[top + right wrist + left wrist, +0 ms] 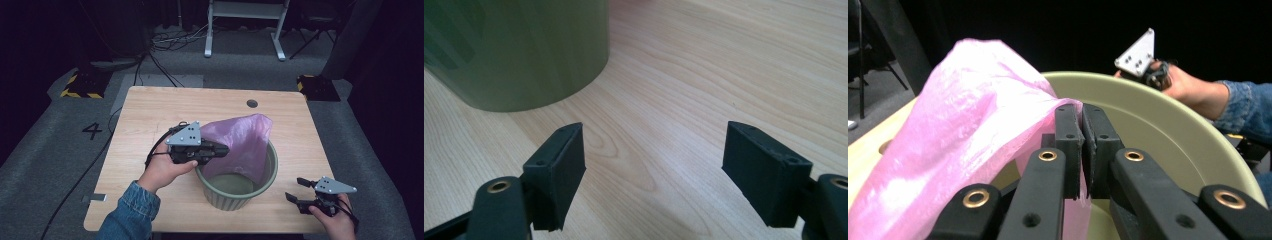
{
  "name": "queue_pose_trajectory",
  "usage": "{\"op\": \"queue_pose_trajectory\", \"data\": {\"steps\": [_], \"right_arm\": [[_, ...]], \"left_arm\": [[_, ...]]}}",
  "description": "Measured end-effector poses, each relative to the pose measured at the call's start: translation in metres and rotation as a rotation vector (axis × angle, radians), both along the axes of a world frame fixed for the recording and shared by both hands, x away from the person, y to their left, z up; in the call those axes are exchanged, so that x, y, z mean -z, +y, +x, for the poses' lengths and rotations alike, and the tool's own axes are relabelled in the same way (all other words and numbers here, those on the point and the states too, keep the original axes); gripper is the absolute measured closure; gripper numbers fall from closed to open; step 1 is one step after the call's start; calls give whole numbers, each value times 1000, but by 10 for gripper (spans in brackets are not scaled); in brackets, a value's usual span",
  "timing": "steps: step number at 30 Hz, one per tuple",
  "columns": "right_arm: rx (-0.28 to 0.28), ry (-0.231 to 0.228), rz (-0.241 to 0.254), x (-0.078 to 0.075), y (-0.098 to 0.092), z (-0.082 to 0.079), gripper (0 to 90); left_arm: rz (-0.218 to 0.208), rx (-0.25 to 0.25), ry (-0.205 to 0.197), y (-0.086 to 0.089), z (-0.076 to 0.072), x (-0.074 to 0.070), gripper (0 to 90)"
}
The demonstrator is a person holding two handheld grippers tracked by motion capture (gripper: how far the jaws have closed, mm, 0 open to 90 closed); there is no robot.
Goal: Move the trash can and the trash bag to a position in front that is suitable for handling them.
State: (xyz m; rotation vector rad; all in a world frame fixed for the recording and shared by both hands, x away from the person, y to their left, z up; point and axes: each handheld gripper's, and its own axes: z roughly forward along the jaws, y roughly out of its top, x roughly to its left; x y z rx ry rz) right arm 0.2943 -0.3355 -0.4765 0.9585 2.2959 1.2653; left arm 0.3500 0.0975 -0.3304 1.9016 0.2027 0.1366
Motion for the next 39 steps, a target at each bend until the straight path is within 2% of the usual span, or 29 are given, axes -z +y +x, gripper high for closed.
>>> {"op": "queue_pose_trajectory", "data": {"steps": [5,6,7,8,10,15,18,20,22,24,27,33,39], "right_arm": [[-15,-10,-8,-10,1,4,254],[-22,-18,-15,-18,2,7,253],[-22,-18,-15,-18,2,7,253],[-31,-31,-17,-27,5,11,253],[-35,-36,-19,-30,6,12,254],[-63,-55,-26,-52,14,27,253],[-78,-59,0,-63,15,34,254],[-86,-56,11,-69,16,38,254],[-96,-53,19,-75,17,43,254],[-104,-54,22,-82,18,47,253],[-120,-61,23,-95,23,52,251],[-148,-83,31,-119,36,64,250],[-169,-112,56,-144,49,74,250]], "left_arm": [[47,-19,25,4,-5,9,854],[48,-25,25,6,-5,10,827],[48,-31,26,7,-5,12,827],[48,-40,29,10,-5,13,842],[40,-44,38,14,-5,15,851],[17,-70,45,23,-6,20,825],[3,-97,59,27,-7,21,725],[-14,-123,62,29,-9,22,579],[-10,-143,54,31,-13,23,415],[-19,-149,41,33,-17,25,362],[-46,-186,34,40,-24,23,306],[-75,-246,22,55,-30,20,288],[-72,-294,34,72,-30,25,289]]}}
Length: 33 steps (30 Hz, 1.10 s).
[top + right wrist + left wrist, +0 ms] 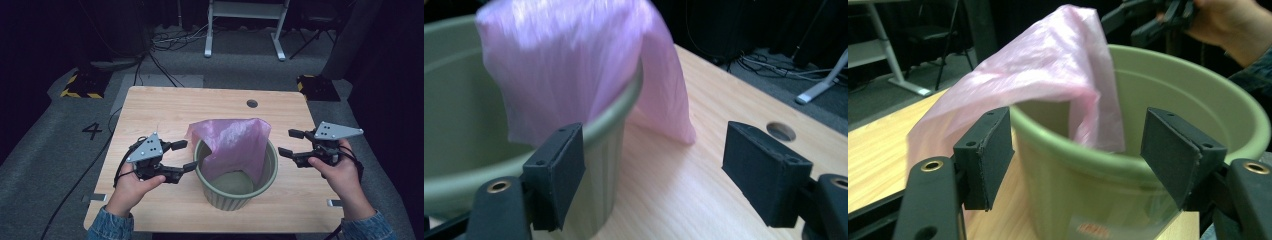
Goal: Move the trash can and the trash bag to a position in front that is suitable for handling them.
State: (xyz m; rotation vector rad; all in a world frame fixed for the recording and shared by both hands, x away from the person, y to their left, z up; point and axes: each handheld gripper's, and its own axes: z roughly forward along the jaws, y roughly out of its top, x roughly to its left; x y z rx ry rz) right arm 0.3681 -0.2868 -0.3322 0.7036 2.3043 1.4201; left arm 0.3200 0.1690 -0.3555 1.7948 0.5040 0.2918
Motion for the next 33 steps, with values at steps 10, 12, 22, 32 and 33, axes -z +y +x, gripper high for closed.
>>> {"op": "queue_pose_trajectory", "data": {"steps": [10,12,22,32,33], "right_arm": [[-28,-17,6,-21,27,16,255],[-42,-17,7,-24,33,19,261],[-69,18,-5,-23,58,43,251],[-163,25,-32,-20,72,43,689],[-178,24,-35,-22,72,40,725]], "left_arm": [[-81,0,25,10,5,7,285],[-79,0,13,6,7,2,285],[-23,7,-3,-24,23,-11,281],[1,46,-6,-36,29,-9,581],[1,80,-6,-37,27,-10,655]]}}
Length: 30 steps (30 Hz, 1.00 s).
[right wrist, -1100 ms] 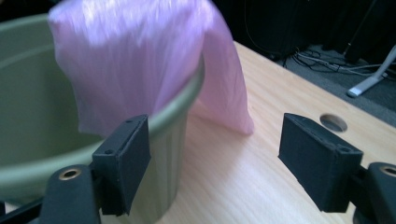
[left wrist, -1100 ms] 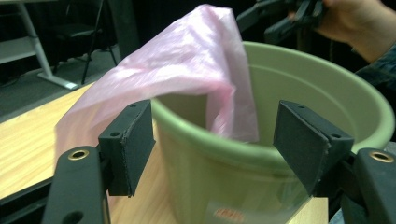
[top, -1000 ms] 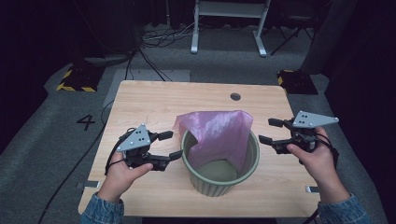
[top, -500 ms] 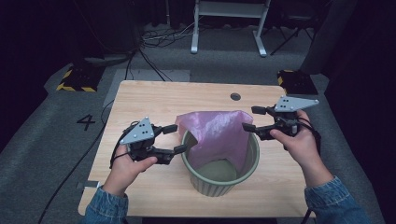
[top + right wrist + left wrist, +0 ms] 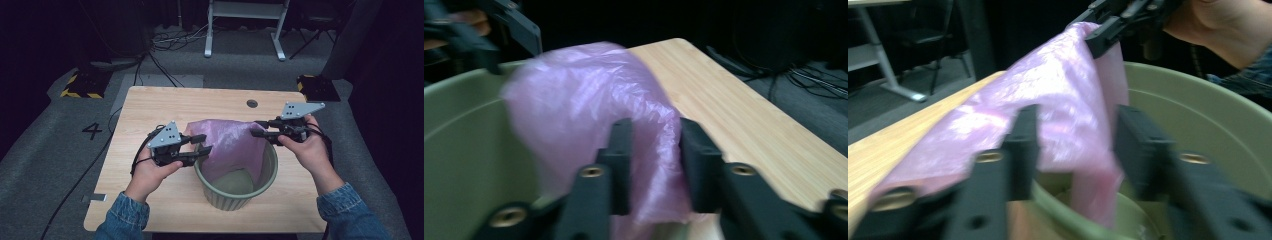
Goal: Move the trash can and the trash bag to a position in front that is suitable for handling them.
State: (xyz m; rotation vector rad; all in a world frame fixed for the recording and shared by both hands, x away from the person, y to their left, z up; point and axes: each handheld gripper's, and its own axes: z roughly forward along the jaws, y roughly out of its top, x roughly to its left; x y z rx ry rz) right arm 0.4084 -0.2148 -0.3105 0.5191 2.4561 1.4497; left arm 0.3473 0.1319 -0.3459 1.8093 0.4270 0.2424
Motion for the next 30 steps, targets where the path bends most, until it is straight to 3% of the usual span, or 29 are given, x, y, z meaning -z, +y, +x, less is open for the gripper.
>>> {"op": "queue_pose_trajectory", "data": {"steps": [1,4,8,10,11,12,15,19,23,26,29,30], "right_arm": [[-20,-1,0,-2,1,-5,771],[-72,11,-8,-4,3,-18,832],[-141,24,-24,-3,2,-39,851],[-164,34,-33,0,1,-48,857],[-176,39,-37,2,0,-51,859],[-188,47,-42,4,-1,-56,859],[-215,66,-40,9,-4,-65,859],[-237,105,-23,17,-9,-73,857],[-245,148,-6,23,-14,-74,852],[-247,164,-13,24,-15,-74,767],[-184,129,28,22,-19,-73,438],[-152,103,35,21,-21,-73,381]], "left_arm": [[1,11,-2,0,-1,0,726],[12,52,-4,-1,-8,-1,825],[12,79,-7,2,-18,-1,846],[8,72,-4,5,-22,-1,813],[3,57,-1,6,-24,-1,726],[-4,47,4,7,-25,-2,726],[-16,16,19,11,-25,-2,548],[-23,-16,21,12,-19,-1,410],[-13,-29,34,9,-11,0,361],[3,-26,47,4,-4,3,352],[4,-30,53,2,0,5,352],[1,-32,54,2,1,5,352]]}}
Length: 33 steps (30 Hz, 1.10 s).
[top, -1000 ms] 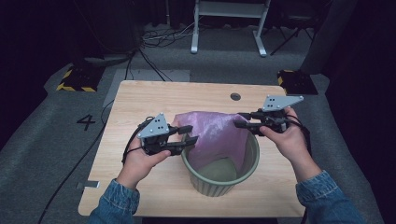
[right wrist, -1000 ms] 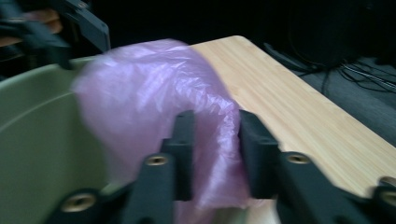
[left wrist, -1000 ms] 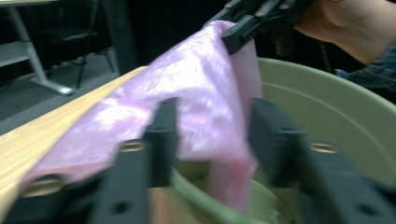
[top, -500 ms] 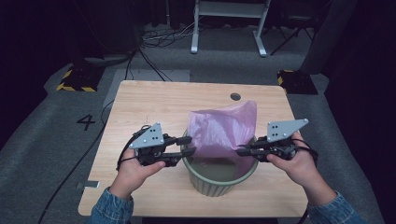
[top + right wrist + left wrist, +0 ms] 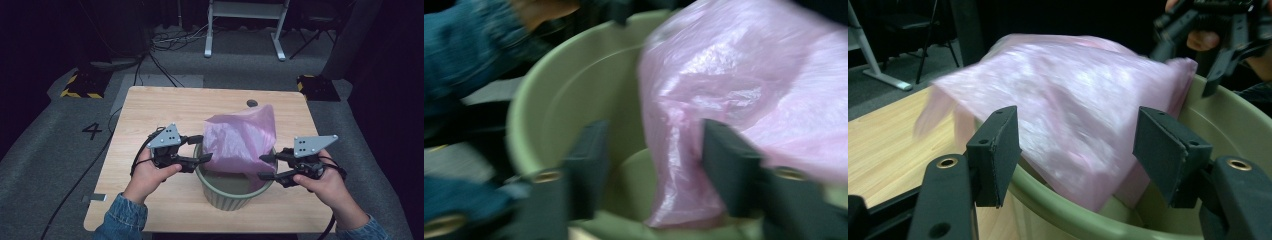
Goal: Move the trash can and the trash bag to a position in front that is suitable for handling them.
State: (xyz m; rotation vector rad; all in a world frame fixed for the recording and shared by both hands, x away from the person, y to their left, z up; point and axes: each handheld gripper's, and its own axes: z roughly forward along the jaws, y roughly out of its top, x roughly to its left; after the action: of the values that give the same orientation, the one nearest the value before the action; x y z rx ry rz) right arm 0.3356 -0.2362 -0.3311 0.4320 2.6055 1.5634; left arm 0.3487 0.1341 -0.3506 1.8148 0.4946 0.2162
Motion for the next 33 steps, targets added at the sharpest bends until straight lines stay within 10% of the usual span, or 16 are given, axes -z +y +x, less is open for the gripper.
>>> {"op": "queue_pose_trajectory", "data": {"steps": [10,23,26,33], "right_arm": [[183,-72,61,-32,-15,24,277],[134,-35,-2,-19,46,48,232],[135,-41,-28,-17,52,48,239],[87,-18,-170,-14,55,44,782]], "left_arm": [[-12,-66,19,5,19,-3,336],[27,-89,84,-4,47,2,335],[35,-65,70,-9,48,3,462],[32,-41,13,-7,38,-4,690]]}}
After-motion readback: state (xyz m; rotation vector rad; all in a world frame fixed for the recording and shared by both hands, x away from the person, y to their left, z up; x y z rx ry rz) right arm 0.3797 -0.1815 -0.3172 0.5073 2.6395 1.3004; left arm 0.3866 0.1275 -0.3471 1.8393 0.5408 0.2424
